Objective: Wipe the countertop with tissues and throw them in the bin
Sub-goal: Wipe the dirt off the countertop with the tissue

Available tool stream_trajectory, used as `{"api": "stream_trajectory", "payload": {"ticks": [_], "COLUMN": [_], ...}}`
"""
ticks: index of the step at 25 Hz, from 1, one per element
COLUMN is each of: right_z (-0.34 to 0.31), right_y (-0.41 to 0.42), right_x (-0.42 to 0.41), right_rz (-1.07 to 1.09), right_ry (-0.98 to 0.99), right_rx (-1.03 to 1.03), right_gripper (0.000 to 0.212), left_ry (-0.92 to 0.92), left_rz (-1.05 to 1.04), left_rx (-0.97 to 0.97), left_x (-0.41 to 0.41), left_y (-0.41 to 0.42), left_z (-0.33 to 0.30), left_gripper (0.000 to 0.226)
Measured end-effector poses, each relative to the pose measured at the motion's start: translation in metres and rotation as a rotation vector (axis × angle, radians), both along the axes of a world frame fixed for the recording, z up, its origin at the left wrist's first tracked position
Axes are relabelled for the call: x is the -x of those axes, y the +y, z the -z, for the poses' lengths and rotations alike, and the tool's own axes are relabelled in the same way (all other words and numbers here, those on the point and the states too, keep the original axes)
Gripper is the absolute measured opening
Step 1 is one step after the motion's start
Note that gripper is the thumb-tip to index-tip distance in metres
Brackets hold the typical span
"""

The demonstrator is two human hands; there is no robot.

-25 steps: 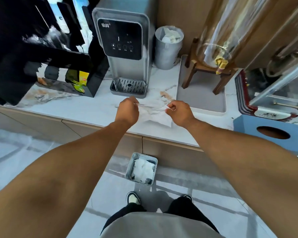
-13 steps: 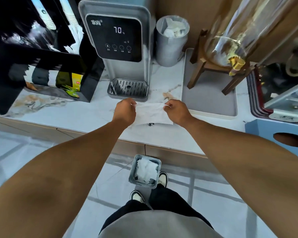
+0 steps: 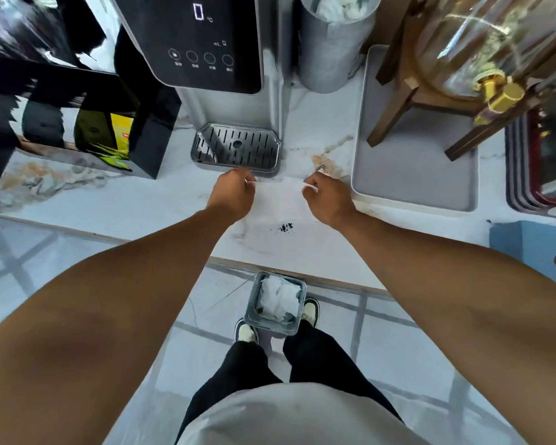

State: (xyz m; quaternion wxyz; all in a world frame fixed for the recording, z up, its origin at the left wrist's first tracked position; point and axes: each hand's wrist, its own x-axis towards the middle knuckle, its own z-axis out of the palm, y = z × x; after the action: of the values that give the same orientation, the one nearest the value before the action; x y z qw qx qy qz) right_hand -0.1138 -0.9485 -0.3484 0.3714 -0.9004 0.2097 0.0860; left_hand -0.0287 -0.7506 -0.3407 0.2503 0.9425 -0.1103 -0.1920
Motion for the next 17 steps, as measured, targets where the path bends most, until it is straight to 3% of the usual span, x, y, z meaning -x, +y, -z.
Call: {"api": "stream_trajectory", "payload": {"ticks": [7, 17], "right_z": [0.004, -0.001], "right_y": [0.01, 0.027], "right_x": [0.006, 0.014], "right_rz": [-0.033, -0.058], "right_ry": [-0.024, -0.065], "right_rx": [0.198, 0.396], "right_gripper": [0.039, 0.028], "left_ry": [0.0, -0.147], "left_rz": [0.077, 0.285], "left_rx": [-0.005, -0.119], "left_x": [-0.004, 0.017], "left_y": [0.003, 0.032], "left_z": [0.01, 0.007], "left_gripper": [0.026, 0.041]}}
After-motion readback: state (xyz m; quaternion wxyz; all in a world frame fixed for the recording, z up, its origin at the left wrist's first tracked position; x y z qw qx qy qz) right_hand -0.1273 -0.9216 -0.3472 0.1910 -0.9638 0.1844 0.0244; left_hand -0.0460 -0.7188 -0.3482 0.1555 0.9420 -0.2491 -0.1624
